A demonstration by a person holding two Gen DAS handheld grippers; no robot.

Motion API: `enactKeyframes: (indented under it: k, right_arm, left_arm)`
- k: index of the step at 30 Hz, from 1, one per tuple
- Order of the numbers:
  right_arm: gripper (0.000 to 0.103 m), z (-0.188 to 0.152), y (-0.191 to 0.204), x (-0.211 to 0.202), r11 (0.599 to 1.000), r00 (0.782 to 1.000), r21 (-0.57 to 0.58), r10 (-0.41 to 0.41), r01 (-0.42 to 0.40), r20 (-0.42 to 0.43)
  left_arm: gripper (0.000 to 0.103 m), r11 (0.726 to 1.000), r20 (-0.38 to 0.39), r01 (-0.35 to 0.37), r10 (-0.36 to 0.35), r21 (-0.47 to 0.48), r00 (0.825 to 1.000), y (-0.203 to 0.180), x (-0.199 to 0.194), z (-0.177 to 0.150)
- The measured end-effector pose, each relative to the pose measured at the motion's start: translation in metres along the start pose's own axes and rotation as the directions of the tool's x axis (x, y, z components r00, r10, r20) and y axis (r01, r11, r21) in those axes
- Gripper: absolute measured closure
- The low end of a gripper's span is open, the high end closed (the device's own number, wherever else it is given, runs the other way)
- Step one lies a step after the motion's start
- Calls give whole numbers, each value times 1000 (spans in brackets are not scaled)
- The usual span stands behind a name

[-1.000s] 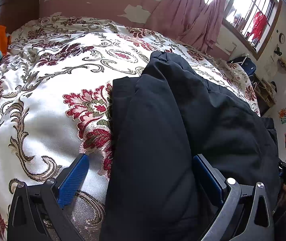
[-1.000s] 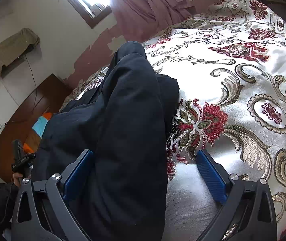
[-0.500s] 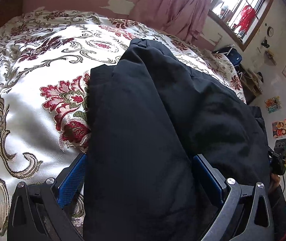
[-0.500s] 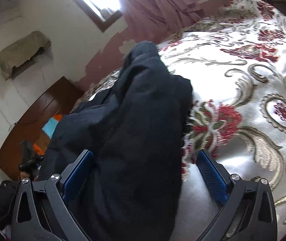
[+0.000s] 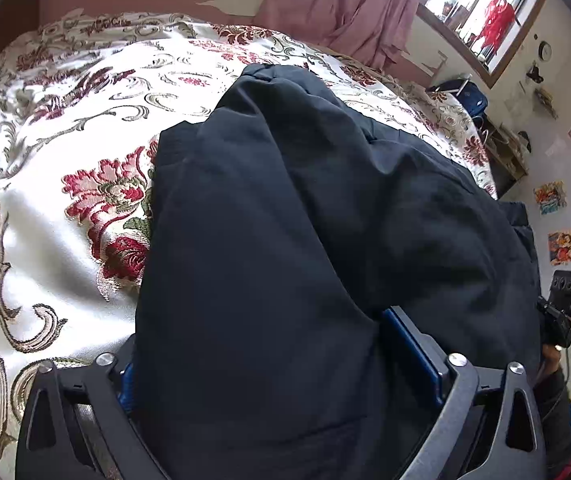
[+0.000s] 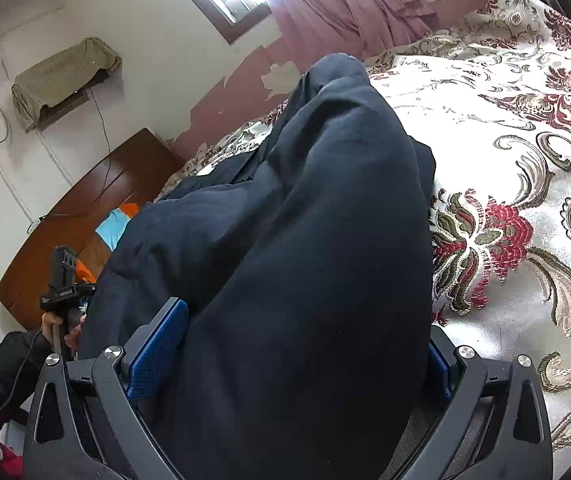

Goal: Fold large clothes
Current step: 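Fold the held jacket edge over onto itself with both grippers, then grasp the folded jacket bundle end with both grippers and lift it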

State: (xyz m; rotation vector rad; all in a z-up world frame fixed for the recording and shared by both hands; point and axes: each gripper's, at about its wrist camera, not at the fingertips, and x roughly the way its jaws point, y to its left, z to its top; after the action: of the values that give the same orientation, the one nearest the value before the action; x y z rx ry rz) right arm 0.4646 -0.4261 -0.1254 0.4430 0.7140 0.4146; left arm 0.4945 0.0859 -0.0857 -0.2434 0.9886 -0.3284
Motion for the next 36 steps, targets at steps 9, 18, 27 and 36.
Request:
enactKeyframes:
  k: [9,18,27,36]
  right_arm:
    - [6,0,4,8,998,998,-6,-55,55,-35]
    - [38,-2,9,-1,998,998,-21,-57,57,-6]
    - [74,1,21,-13,1000,1000,-8,-20,20,6]
    - [86,18,70,-43,995,996,-96,34,-26,86]
  left_arm:
    - [43,987,72,-158,156,32,985,-31,-8,-6]
    - [46,971,106,-225,216,81,971,-41,-12,-9]
    - [68,972,121,-225,216,67,969,-43,-21,-7]
    - [88,987,150,-134,146,-89,978,-44,-53,3]
